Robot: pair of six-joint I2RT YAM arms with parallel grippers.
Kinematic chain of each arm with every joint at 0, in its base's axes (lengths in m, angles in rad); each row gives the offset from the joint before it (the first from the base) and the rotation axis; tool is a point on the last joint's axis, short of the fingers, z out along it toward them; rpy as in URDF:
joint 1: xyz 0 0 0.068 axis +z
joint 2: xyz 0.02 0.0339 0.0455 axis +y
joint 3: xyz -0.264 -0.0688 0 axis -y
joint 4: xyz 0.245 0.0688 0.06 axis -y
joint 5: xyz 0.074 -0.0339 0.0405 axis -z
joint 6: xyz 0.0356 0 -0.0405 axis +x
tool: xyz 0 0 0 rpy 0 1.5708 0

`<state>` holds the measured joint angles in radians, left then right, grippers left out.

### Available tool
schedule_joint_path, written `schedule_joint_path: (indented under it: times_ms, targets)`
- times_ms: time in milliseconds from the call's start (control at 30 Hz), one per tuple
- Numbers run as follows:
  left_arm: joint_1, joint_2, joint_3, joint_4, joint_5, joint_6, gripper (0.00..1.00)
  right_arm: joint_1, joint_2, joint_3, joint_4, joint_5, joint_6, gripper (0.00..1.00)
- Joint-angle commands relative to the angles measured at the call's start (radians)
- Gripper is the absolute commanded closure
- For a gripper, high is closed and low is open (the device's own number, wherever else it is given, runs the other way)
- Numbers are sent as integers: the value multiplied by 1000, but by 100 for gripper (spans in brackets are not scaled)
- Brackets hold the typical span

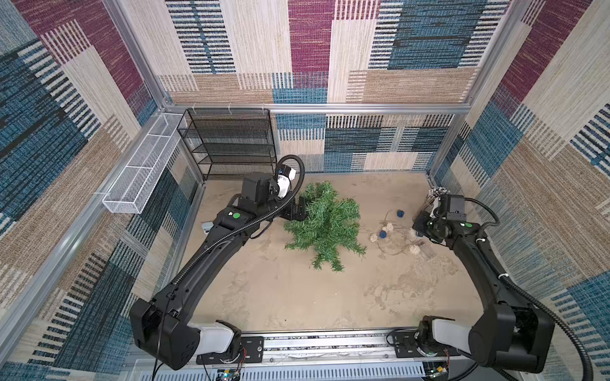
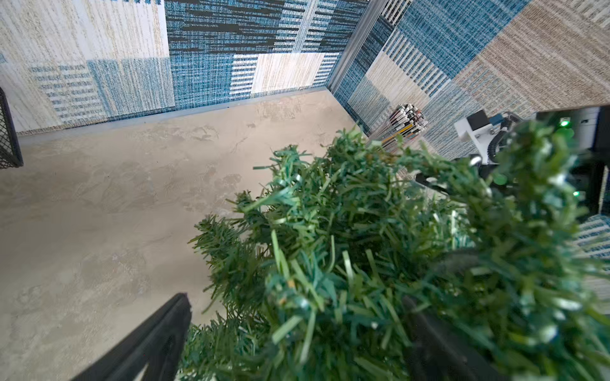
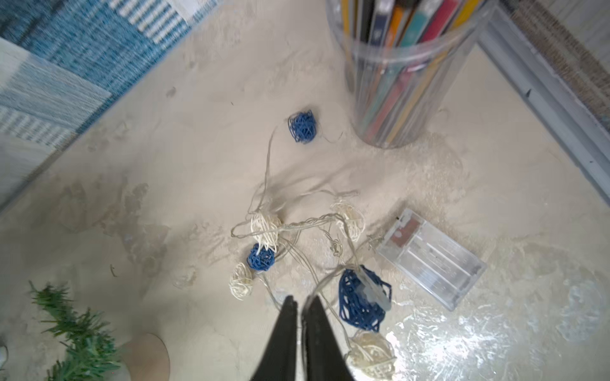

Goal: Remove string lights from the small christmas tree
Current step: Place the light string at the center of the board, then reset both arms

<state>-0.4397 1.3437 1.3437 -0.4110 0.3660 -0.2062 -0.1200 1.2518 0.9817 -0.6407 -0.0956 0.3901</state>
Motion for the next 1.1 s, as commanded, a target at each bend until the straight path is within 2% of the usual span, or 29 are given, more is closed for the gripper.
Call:
schedule_joint_path:
  times_ms: [0,67,267,300,367,500,600,733,833,933,1067]
  targets:
    - [-2,-2,59,8,-4,1,1,19,22,-8,-19,46,-30,42]
    - [-8,4,120,12,5,7,1,31,19,-13,-1,53,-27,31]
    - [-16,53,299,1,18,19,1,90,-11,58,28,34,-10,20]
    - [-16,58,320,-8,12,23,1,104,-11,75,36,24,-15,16]
    - [-15,65,374,-49,-54,53,1,132,-5,115,66,-2,-27,3]
    - [11,72,439,-147,-257,96,1,149,36,187,131,-39,-30,4]
    - [83,65,419,-178,-323,69,1,139,97,234,187,-39,-47,4]
    - [213,10,222,-107,-350,-7,1,104,214,237,328,-94,-75,4]
    - [295,-53,0,0,-416,-103,1,101,288,180,453,-38,-100,4]
    - [321,-59,-188,66,-549,-132,1,105,327,72,626,32,-116,4]
    - [323,-12,-441,323,-553,-56,1,144,318,-102,894,145,-221,4]
